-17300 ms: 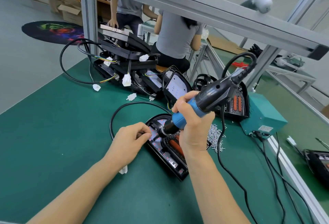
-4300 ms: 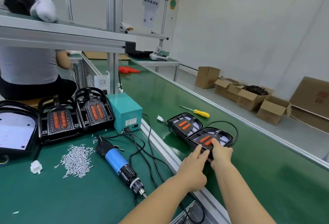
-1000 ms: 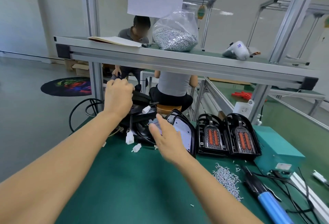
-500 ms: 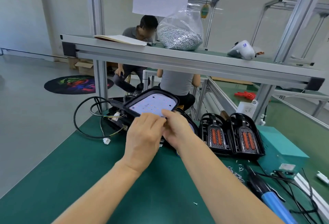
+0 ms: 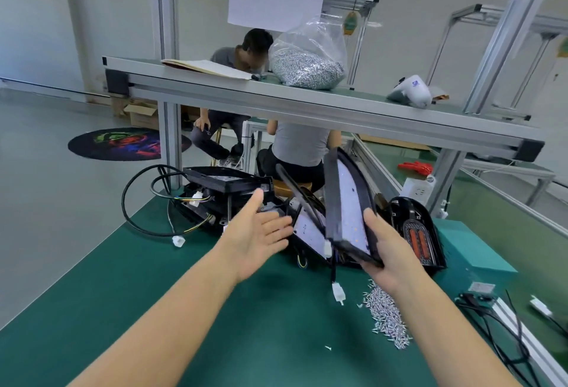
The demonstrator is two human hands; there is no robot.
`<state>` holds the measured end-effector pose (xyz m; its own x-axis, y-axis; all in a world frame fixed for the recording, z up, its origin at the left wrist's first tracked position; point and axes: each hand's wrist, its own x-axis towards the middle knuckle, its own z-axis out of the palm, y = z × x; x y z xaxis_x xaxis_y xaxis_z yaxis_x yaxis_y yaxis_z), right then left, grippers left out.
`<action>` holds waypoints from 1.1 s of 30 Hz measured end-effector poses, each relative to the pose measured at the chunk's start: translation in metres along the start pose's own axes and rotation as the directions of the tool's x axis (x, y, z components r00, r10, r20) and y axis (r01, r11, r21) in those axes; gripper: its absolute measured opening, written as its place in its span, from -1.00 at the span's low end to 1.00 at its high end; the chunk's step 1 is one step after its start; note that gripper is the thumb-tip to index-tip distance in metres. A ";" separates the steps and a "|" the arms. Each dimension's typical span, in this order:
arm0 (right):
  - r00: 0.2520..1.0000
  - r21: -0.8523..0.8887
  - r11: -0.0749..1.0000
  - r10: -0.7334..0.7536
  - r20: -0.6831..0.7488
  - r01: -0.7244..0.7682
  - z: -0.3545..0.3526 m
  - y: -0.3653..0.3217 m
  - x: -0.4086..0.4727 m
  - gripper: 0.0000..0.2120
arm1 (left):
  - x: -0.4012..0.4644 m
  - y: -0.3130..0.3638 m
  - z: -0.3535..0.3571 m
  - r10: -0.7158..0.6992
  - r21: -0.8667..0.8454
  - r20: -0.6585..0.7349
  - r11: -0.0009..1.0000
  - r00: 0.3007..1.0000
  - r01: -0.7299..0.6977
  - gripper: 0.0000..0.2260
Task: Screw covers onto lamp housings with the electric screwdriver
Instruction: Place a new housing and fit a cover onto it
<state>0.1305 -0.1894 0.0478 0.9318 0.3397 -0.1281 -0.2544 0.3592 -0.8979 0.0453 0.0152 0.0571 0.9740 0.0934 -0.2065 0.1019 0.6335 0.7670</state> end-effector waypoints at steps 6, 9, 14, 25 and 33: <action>0.986 -0.239 0.971 0.058 0.159 -0.018 -0.011 0.012 -0.017 -0.75 | 0.026 0.033 0.030 0.044 -0.186 0.101 0.982 0.994 -0.025 -0.54; 0.986 -0.278 0.960 0.078 0.145 -0.034 -0.022 0.018 -0.025 -0.75 | 0.022 0.031 0.034 0.172 0.004 -0.019 0.985 0.985 -0.172 -0.70; 0.988 -0.315 0.948 0.080 0.133 -0.034 -0.022 0.020 -0.035 -0.74 | -0.001 0.024 0.030 0.406 0.328 0.026 0.860 0.914 -0.391 -0.70; 0.991 -0.597 0.802 0.101 0.088 -0.029 -0.012 0.067 -0.072 -0.78 | -0.049 -0.030 -0.027 0.604 0.540 0.016 0.665 0.797 -0.516 -0.64; 0.990 -0.593 0.799 0.137 0.013 -0.103 -0.004 0.103 -0.092 -0.86 | -0.035 -0.061 -0.071 0.632 0.757 -0.114 0.555 0.766 -0.346 -0.61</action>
<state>0.0191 -0.1869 -0.0347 0.8845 0.3974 -0.2444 -0.1454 -0.2630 -0.9538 -0.0096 0.0282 -0.0256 0.7877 0.5596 0.2578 -0.1270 -0.2620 0.9567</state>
